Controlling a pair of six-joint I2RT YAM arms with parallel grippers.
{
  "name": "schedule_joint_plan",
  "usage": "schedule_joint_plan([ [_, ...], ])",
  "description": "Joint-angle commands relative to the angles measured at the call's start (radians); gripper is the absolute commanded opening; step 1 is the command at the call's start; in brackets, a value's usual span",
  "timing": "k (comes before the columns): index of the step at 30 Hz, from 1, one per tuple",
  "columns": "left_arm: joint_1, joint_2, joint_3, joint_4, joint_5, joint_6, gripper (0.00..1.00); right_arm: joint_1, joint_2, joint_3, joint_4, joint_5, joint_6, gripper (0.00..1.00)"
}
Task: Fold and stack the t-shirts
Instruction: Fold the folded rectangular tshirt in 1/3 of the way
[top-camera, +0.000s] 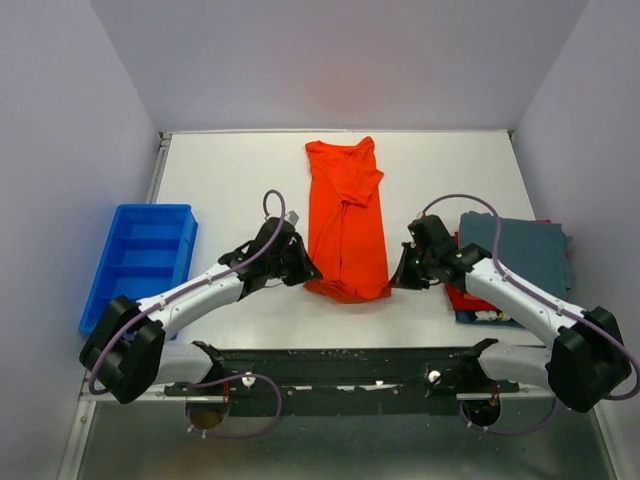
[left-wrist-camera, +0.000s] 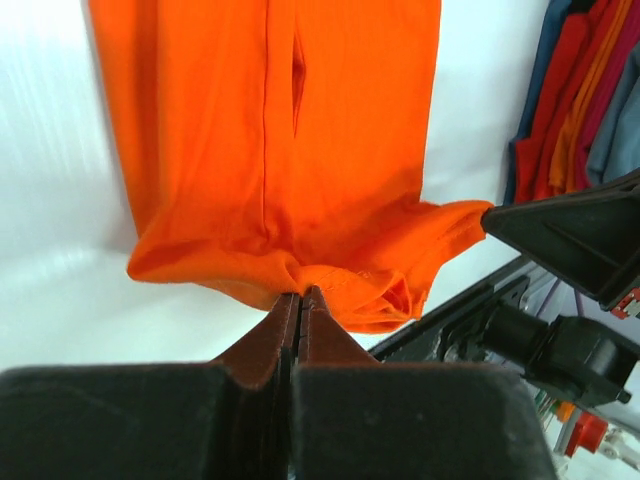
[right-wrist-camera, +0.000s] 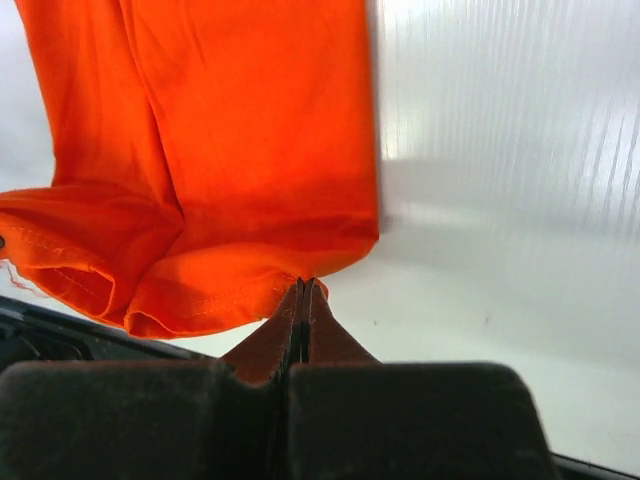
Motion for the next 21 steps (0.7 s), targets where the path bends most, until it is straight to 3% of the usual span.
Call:
schedule_joint_plan([
  [1,0.069,0.060,0.075,0.052,-0.012,0.059,0.00,-0.049,0.070,0.091,0.040,0.000,-0.066,0.01],
  [13,0.240,0.260,0.261,0.118,0.007,0.125,0.00,-0.191,0.370,0.361,0.075,-0.072,-0.146,0.01],
  [21,0.283,0.407,0.407,0.137,0.024,0.150,0.00,-0.234,0.534,0.530,0.066,-0.084,-0.144,0.01],
])
